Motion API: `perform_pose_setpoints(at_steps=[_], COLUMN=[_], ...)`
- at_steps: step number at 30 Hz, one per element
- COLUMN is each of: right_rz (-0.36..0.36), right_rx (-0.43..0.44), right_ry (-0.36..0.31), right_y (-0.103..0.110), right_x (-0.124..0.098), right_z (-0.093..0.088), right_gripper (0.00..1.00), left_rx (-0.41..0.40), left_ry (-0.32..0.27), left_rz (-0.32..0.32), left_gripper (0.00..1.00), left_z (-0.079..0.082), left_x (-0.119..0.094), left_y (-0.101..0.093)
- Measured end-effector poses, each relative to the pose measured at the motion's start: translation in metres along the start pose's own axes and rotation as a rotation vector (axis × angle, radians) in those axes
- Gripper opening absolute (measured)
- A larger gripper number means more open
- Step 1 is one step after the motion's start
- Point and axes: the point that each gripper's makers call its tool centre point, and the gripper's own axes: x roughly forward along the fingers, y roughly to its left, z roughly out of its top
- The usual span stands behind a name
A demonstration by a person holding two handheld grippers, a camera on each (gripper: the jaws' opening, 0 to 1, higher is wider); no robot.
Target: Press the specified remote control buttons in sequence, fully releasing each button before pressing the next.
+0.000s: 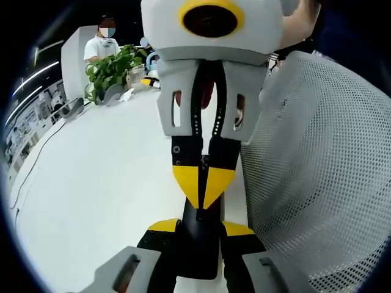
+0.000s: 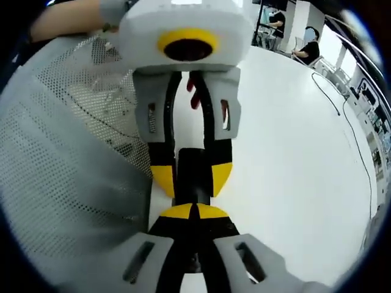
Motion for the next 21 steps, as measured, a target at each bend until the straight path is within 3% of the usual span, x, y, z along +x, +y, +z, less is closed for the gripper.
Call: perform_pose_setpoints(at_steps=[7, 16, 21], right_rz=[0.009, 0.001, 0.009], right_rx=[-0.013, -0.118, -0.092], right_ry=[-0.004, 0.023, 0.008], right_y=[-0.0008, 0.0004, -0.0006], right_x=[0.0007, 0.0028, 0.0018], right_z=[0.0007, 0.0019, 0.0018], right_gripper=[0.0, 0.0, 0.0], left_rx=[0.001, 0.007, 0.006], left_ry=[0.0, 0.006, 0.006], left_rz=[-0.001, -0.001, 0.003], left_gripper=[0.26, 0.26, 0.26], left_z=[-0.0001, -0.0001, -0.0002], left_x=[0.0002, 0.0001, 0.0001], left_y=[0.0, -0.0001, -0.0001])
